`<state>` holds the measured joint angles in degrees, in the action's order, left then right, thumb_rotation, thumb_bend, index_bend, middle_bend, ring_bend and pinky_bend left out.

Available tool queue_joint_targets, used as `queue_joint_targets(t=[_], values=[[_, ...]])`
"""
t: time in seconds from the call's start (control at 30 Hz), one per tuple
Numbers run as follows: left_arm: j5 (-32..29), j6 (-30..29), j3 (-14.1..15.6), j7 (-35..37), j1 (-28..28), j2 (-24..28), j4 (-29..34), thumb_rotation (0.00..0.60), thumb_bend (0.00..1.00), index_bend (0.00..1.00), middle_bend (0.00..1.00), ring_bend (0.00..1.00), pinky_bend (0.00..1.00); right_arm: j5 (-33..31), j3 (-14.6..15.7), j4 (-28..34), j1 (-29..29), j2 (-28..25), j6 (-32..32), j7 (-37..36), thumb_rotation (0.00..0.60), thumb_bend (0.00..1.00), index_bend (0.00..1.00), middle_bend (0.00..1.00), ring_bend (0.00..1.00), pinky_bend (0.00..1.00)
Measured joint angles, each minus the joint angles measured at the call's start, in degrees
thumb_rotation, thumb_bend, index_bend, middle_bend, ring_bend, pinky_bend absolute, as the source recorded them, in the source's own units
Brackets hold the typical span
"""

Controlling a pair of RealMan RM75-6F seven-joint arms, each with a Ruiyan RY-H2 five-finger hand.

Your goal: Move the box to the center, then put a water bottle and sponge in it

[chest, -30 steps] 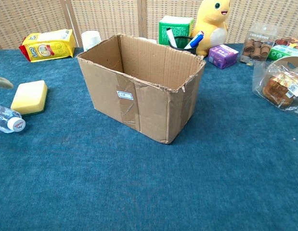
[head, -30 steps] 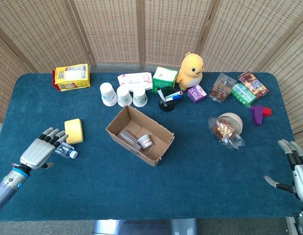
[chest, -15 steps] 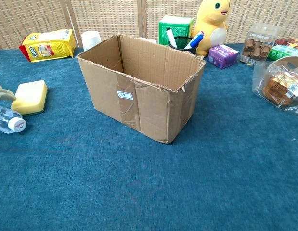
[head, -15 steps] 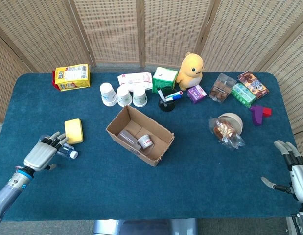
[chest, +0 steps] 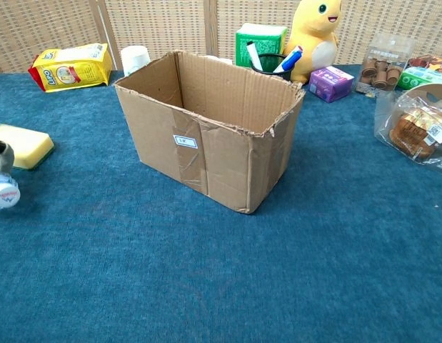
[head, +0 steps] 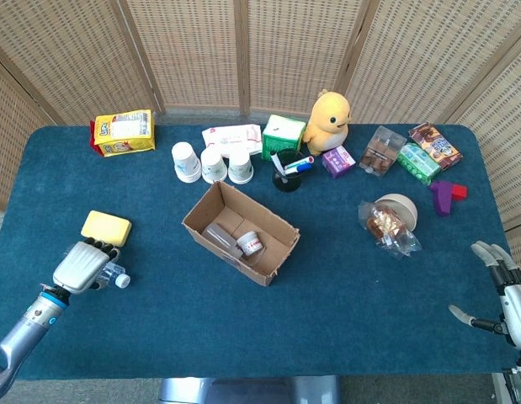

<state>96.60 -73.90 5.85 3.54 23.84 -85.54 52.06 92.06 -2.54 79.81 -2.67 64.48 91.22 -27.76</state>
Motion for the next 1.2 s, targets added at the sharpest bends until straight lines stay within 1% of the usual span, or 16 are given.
queue_joint_targets(t=[0.13,0.27,0.43,0.6,0.77,0.87,0.93,1.07,1.2], values=[[0.4,-3.7,-1.0,2.1,-0.1,1.8,1.8,0.6,0.09,0.59,0.69,0.51,0.64,-0.1,0.0,0.1,0.0,-0.1,-0.1,-0.2,0.6,0.0,0.1,0.03,0.07,0.17],[0.4,-7.5,-3.2,3.4,0.4,4.9,6.0,0.6,0.09,0.59,0.69,0.52,0.64,-0.1,0.1,0.4,0.0,-0.2,-0.2,-0.3,0.6,0.0,0.1,0.03,0.07,0.17],[0.5,-10.1,-6.6,3.1,1.9,10.2,15.5,0.6,0.09,0.59,0.69,0.52,0.64,-0.3,0.1,0.5,-0.1,-0.3,-0.3,-0.5,0.6,0.0,0.1,0.03,0.07,0.17],[0.6,-10.6,-10.3,0.1,4.5,15.0,28.0,0.6,0.09,0.59,0.68,0.52,0.64,-0.2,0.2,0.6,-0.2,-0.5,-0.4,-0.7,0.6,0.0,0.1,0.03,0.07,0.17],[0.1,-8.5,-14.4,-6.1,8.1,18.3,40.0,0.6,0.09,0.59,0.68,0.52,0.64,-0.6,0.0,0.6,-0.1,-0.6,-0.2,-1.3,0.6,0.0,0.1,0.03,0.07,0.17],[-0.6,-5.9,-16.5,-11.1,10.6,18.9,44.6,0.6,0.09,0.59,0.67,0.52,0.64,-1.0,-0.2,0.3,-0.1,-0.6,-0.3,-2.0,0.6,0.0,0.1,0.03,0.07,0.17],[-1.8,-3.1,-18.1,-15.9,12.8,18.6,47.6,0.6,0.09,0.59,0.67,0.52,0.64,-1.0,-0.3,0.1,-0.2,-0.6,-0.3,-2.3,0.6,0.0,0.1,0.03,0.07,0.17],[-5.7,2.6,-20.3,-24.8,17.0,16.6,51.4,0.6,0.08,0.58,0.66,0.51,0.64,-0.7,-0.2,0.0,-0.2,-0.5,-0.2,-2.4,0.6,0.0,0.1,0.03,0.07,0.17],[-10.9,7.0,-21.8,-32.2,20.8,11.5,52.6,0.6,0.08,0.57,0.65,0.5,0.64,-0.7,-0.2,0.0,-0.1,-0.5,-0.1,-2.6,0.6,0.0,0.1,0.03,0.07,0.17]])
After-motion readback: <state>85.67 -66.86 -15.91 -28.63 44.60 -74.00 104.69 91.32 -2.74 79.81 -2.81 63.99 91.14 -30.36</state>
